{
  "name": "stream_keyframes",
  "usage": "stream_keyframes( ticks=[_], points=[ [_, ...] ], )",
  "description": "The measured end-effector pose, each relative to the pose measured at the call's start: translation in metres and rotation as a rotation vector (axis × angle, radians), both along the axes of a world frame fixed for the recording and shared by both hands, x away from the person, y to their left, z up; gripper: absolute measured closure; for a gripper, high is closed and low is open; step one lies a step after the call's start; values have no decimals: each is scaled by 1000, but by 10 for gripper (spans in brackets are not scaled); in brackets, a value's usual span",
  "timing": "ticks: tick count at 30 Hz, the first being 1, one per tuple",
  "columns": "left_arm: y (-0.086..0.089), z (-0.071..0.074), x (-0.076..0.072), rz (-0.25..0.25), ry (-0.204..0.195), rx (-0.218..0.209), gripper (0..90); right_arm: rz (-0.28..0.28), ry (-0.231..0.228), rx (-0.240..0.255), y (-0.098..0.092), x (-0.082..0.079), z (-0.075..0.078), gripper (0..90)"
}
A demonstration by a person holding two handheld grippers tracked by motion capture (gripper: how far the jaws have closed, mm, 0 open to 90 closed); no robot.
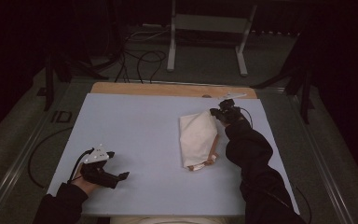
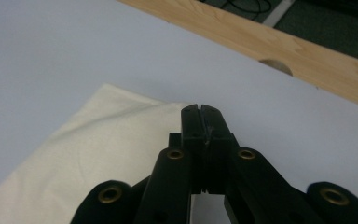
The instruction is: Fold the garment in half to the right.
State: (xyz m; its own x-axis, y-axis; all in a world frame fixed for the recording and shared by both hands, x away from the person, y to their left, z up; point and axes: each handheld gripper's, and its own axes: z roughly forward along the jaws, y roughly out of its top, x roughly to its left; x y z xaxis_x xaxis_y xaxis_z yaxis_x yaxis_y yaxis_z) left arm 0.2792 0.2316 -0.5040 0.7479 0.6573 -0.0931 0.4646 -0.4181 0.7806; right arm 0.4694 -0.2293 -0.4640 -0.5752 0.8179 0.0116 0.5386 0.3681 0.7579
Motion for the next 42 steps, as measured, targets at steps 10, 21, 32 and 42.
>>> stream_keyframes(
  ticks=[10, 21, 32, 42],
  points=[
    [13, 1, -7, 39, -20, 8, 1, -60, 71, -37, -7, 8, -24, 897],
    [25, 2, -8, 69, -27, -24, 1, -101, 115, -90, -7, 14, -41, 895],
    [31, 2, -9, 91, -42, -26, 1, -105, 131, -104, -6, 16, -52, 884],
    [31, 0, -9, 92, -35, -23, 1, -98, 128, -88, -6, 13, -44, 628]
  ],
)
